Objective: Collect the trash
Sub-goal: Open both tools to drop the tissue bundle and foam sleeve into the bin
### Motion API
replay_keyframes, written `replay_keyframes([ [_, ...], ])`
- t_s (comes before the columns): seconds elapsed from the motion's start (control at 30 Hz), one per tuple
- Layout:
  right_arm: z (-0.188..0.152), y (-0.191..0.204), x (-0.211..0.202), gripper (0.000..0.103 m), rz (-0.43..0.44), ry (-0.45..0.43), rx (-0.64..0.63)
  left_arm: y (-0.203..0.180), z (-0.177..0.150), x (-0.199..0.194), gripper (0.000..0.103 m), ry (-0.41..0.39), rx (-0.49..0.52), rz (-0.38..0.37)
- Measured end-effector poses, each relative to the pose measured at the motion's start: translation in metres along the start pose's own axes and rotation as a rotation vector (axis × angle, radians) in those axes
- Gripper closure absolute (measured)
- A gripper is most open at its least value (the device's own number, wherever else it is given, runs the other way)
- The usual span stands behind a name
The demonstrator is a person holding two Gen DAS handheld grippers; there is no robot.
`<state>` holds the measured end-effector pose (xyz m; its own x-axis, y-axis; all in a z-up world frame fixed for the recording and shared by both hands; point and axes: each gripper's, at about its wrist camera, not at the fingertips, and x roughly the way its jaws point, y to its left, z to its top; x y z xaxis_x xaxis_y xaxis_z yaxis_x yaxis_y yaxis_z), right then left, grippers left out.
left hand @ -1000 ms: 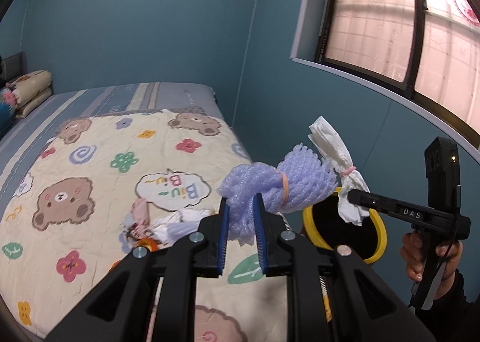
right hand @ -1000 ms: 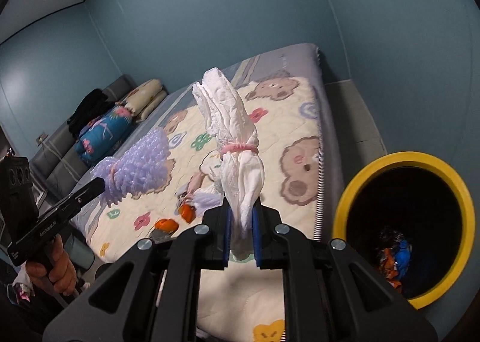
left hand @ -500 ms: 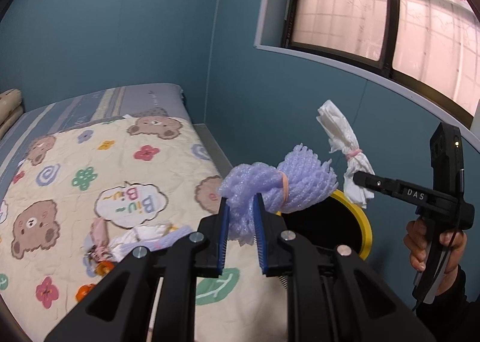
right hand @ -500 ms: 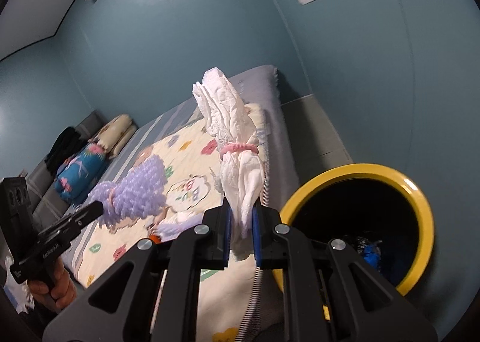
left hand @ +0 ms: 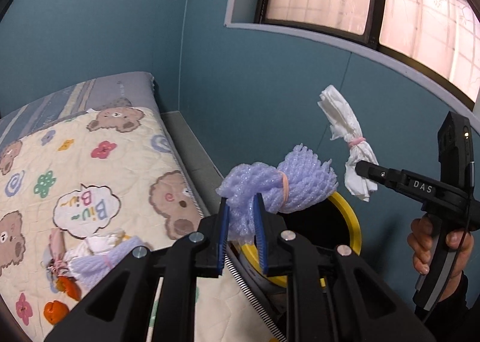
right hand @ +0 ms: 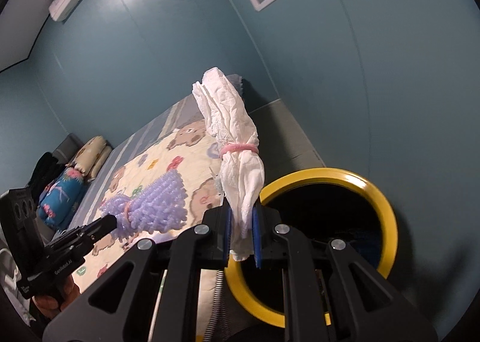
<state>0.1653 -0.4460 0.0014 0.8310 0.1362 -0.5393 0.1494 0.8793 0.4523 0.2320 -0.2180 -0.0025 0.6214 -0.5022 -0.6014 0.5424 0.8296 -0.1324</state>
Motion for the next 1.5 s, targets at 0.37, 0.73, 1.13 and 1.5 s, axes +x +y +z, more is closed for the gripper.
replay_keyframes([
  [0.37,-0.004,-0.031,0.021,0.092,-0.089,0.011,0.048,-0.028,-0.009,0.066,0.088,0.114,0.029,-0.033],
  [0.73,-0.020,-0.072,0.032,0.091,-0.103,0.054,0.110,-0.040,-0.022,0.106,0.087,0.178,0.022,-0.049],
  [1.13,-0.021,-0.076,0.028,0.078,-0.108,0.053,0.129,-0.045,-0.027,0.119,0.076,0.213,-0.003,-0.080],
  [1.5,-0.021,-0.077,0.026,0.055,-0.129,0.060,0.163,-0.032,-0.028,0.104,0.036,0.181,-0.036,-0.057],
])
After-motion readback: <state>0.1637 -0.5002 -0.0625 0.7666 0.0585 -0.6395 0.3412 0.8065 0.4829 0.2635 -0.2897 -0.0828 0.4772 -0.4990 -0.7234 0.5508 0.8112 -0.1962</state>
